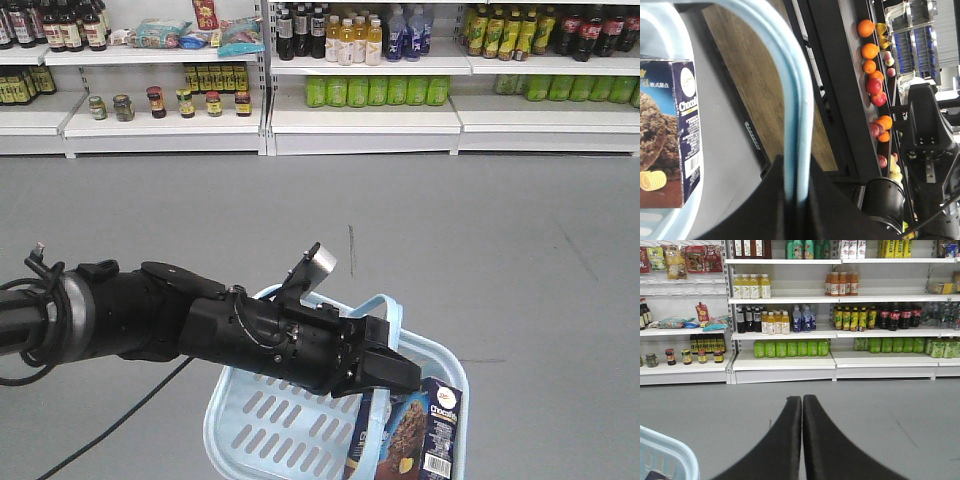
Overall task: Left arm holds basket, right arm returns cookies
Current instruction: 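Hold the basket with the left gripper while turning along the shelves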
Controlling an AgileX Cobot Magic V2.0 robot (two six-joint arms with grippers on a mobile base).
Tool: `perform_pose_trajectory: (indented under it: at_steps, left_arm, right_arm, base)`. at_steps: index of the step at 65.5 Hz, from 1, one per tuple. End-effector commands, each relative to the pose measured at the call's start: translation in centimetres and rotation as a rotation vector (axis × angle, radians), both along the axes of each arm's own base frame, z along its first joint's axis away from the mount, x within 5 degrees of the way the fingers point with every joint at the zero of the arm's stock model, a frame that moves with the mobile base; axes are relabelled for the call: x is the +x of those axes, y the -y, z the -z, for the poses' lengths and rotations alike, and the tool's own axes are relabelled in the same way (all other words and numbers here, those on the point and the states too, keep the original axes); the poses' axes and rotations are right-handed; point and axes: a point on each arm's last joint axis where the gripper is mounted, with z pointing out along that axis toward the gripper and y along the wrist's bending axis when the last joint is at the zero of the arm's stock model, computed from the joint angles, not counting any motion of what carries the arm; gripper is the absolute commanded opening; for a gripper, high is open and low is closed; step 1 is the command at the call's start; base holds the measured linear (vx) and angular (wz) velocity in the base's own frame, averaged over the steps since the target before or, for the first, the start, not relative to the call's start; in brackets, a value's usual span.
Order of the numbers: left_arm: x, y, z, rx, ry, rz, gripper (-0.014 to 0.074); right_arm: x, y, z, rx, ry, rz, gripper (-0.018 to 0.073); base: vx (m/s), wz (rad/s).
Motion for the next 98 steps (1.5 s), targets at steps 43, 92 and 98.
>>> perform_pose_trajectory:
  at_steps: [43, 92, 98]
  left_arm:
    - [-0.07, 0.2, -3.39, -0.146, 0.013, -0.019, -0.0008]
    - [-0.07, 0.2, -3.39, -0.146, 0.013, -0.019, -0.0008]
    - [-0.07, 0.2, -3.39, -0.146, 0.013, -0.019, -0.0008]
  right_arm:
    - [-0.08, -0.06, -0.69, -0.017, 0.086, -0.004, -0.0008]
    - [-0.08, -0.06, -0.69, -0.017, 0.086, -0.004, -0.0008]
    - [-0.08, -0.06, -0.69, -0.017, 0.086, -0.004, -0.0008]
  base:
    - [0.36, -0.03]
    - [0.36, 0.01]
    - [0.35, 0.01]
